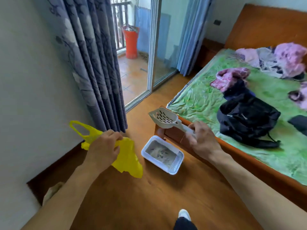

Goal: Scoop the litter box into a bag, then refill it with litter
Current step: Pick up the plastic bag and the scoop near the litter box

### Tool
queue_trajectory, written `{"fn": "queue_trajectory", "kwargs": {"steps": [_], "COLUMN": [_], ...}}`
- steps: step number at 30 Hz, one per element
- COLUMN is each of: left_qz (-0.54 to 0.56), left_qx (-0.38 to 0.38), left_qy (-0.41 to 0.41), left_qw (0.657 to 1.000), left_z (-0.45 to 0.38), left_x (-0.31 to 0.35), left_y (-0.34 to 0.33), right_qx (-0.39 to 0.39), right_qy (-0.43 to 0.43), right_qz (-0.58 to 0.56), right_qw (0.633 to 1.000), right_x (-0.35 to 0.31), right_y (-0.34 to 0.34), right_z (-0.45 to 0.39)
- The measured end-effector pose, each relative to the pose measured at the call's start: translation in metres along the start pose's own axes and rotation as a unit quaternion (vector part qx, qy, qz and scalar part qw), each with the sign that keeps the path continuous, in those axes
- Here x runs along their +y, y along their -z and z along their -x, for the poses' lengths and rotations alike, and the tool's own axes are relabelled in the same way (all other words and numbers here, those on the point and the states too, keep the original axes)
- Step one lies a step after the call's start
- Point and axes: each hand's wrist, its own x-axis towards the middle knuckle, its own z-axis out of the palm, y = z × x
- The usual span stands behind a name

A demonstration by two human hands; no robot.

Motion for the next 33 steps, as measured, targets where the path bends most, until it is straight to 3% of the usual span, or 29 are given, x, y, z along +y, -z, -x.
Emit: {"fn": "queue_trajectory", "kwargs": {"steps": [7,11,16,25,33], "left_qz": [-0.034,-0.042,-0.041,-0.053,-0.066], "left_qx": [-0.037,-0.068,-0.050,-0.036,-0.018], "left_qy": [-0.005,0.034,0.115,0.148,0.189], "left_qw": [0.999,0.996,0.991,0.987,0.980], "left_z": [-0.022,-0.023,-0.017,-0.036,-0.071], "left_x": [0.102,0.170,0.236,0.258,0.221], "left_y": [-0.047,-0.089,-0.119,-0.132,-0.147], "right_qx": [0.014,-0.005,-0.052,-0.062,-0.084], "right_qy": [-0.041,-0.053,-0.057,-0.038,0.002], "right_qz": [-0.017,-0.038,-0.044,-0.050,-0.004], "right_qw": [0.999,0.998,0.996,0.996,0.996], "right_x": [0.125,0.209,0.276,0.307,0.290], "right_y": [0.032,0.054,0.074,0.078,0.056], "right_z": [0.033,0.040,0.042,0.016,-0.041]}}
